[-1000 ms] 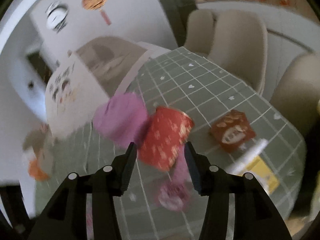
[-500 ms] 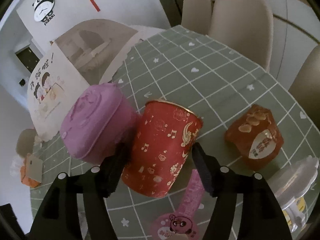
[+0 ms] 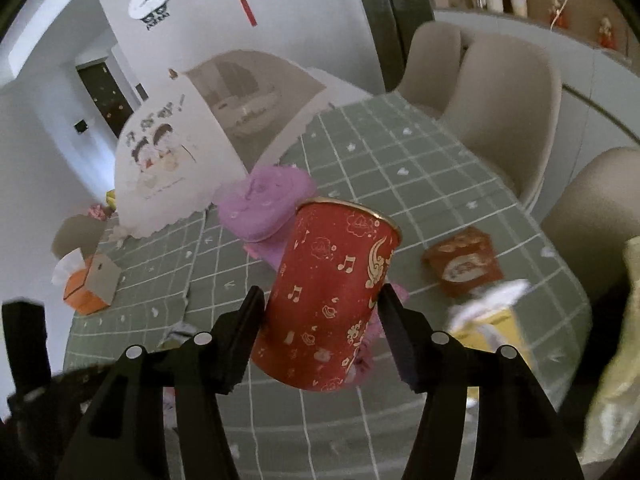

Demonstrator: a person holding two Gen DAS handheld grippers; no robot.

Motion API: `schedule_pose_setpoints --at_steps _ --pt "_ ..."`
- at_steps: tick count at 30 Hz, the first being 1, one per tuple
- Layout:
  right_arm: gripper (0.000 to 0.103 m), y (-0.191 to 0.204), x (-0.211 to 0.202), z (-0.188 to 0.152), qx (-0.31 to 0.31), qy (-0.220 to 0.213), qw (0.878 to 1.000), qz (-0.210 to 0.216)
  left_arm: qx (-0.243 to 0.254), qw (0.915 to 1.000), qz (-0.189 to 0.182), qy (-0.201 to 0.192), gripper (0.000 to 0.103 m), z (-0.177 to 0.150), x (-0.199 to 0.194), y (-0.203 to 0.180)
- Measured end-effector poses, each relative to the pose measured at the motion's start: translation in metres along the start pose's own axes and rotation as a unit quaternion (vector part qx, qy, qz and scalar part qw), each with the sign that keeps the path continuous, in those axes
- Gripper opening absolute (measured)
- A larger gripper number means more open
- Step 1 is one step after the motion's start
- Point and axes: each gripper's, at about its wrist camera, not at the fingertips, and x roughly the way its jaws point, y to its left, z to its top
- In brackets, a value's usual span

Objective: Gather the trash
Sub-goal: 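Lift the red paper cup with the right tool while the left tool lifts the tissue pack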

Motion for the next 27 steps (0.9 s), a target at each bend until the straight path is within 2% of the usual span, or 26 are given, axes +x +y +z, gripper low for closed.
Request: schedule_pose_setpoints --at_steps 5,7,10,11,12,15,19,27 --pt "0.056 -0.007 -0.05 -0.001 -0.013 -0.032 0.999 -0.016 0.03 0.9985 -0.001 -0.047 0.006 0.026 -0.014 -0.026" --pt "0.056 -0.014 -0.067 -0.004 -0.013 -0.041 0.999 -0.024 0.038 0.9979 0.001 -0.052 0.006 0.034 -0.016 -0.032" --pt "0.056 -0.024 -0.086 -0.014 -0.009 -0.047 0.998 -0.028 0.054 0.9973 0.024 -0.044 0.01 0.035 -0.009 -0.034" --pt "0.056 -0.026 -0.09 -0.019 -0.011 -0.049 0.998 -0.032 0.062 0.9968 0.031 -0.04 0.023 0.031 -0.007 -0.034" --pt "0.056 -0.029 -0.095 -0.028 -0.015 -0.048 0.998 -0.039 0.072 0.996 0.041 -0.034 0.031 0.024 -0.002 -0.032" --pt "0.056 -0.034 -0.097 -0.046 -0.018 -0.04 0.998 -0.05 0.089 0.9928 0.079 -0.008 0.031 0.001 0.012 -0.025" --pt "0.056 -0.042 -0.096 -0.066 0.001 -0.025 0.998 -0.051 0.088 0.9911 0.099 0.014 0.031 -0.021 0.024 -0.02" --pt "0.056 -0.042 -0.1 -0.074 0.002 -0.018 0.998 -0.055 0.065 0.9929 0.092 0.038 0.031 -0.035 0.04 -0.022"
